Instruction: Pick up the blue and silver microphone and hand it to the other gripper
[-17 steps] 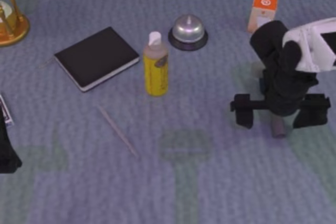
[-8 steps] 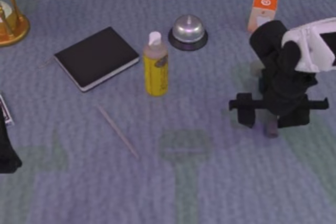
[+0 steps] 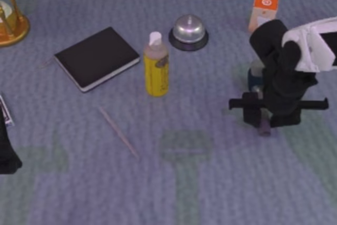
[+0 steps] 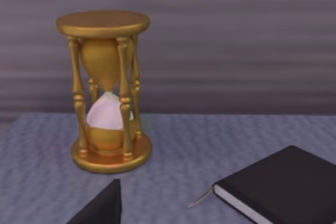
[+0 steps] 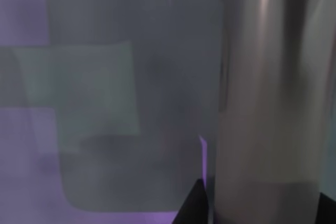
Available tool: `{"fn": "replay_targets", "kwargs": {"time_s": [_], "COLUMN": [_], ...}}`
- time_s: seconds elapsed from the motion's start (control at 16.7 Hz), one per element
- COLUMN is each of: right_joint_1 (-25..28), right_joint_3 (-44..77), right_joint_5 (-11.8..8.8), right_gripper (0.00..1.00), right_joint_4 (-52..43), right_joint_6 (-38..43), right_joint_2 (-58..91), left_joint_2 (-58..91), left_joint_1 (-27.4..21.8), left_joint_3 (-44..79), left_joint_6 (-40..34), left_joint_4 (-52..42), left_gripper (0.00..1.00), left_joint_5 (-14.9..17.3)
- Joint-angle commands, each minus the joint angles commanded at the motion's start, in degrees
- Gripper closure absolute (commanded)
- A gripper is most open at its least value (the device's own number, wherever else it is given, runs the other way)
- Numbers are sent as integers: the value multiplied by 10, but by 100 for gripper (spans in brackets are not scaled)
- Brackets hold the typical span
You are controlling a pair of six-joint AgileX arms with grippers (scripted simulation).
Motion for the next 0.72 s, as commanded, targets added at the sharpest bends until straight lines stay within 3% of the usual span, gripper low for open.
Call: {"fn": "replay_targets", "kwargs": {"time_s": [0.18, 0.24, 0.48, 0.72], "right_joint_1": [0, 6, 7, 5], "right_joint_3": [0, 12, 6, -24], "right_joint_5": [0, -25, -36, -76], "right_gripper": [100, 100, 100, 100], "right_joint_4": [0, -5, 31, 156], "right_joint_6": [0, 16, 6, -27], "right_joint_2": [0, -22, -27, -49], "left_joint_2": [0, 0, 0, 0], "left_joint_1": [0, 0, 0, 0], "left_joint_3": [0, 0, 0, 0], "left_joint_6": [0, 0, 0, 0], "left_joint_4": [0, 0, 0, 0], "left_gripper": [0, 0, 0, 0], "left_joint_5": [0, 0, 0, 0]}}
